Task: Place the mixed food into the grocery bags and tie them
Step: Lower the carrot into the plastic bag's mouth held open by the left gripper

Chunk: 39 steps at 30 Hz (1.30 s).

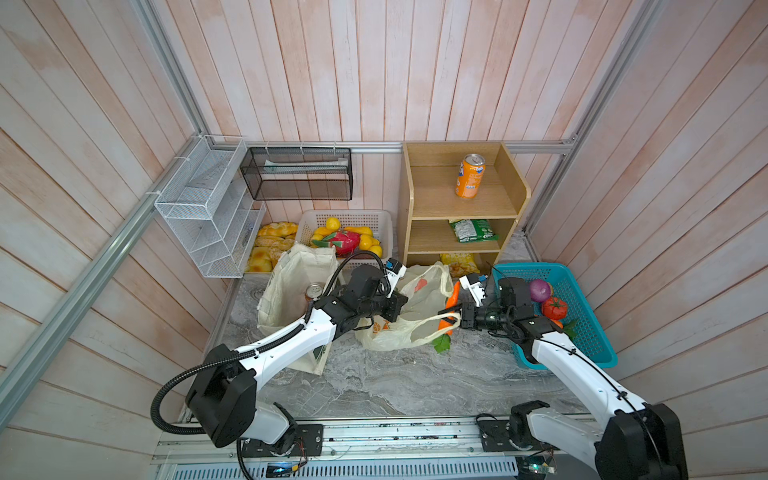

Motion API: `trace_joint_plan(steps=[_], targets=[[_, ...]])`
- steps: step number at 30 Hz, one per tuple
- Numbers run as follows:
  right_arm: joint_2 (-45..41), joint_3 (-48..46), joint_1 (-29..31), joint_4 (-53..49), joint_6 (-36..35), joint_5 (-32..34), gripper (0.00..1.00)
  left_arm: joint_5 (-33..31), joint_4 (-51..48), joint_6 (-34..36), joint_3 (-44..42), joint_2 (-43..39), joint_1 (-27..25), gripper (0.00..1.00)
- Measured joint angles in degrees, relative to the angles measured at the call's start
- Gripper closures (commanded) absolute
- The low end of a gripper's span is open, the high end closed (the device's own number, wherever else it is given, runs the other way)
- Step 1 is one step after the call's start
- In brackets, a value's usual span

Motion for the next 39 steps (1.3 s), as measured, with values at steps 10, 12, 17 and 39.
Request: trace_joint_plan(steps=[10, 12, 17, 39], targets=[[0.83, -2.29, -0.28, 13.31, 11.37, -1.88, 0.85, 1.14, 1.09, 0.5, -0.39, 0.0, 0.0, 1.0], [0.59, -4.5, -0.28, 16.87, 14.32, -1.14, 0.85, 1.11, 1.2, 0.13, -0.39, 0.0, 0.02, 1.0], [-5.42, -13.44, -0.04, 23.71, 22.38, 5.66, 0.85, 1.6, 2.01, -2.75, -0.28, 0.13, 0.0, 1.0], [-35.06, -36.0, 8.33, 35.41, 44.46, 39.87, 0.94, 3.41, 14.01, -16.37, -3.26, 0.7, 0.0, 1.0]])
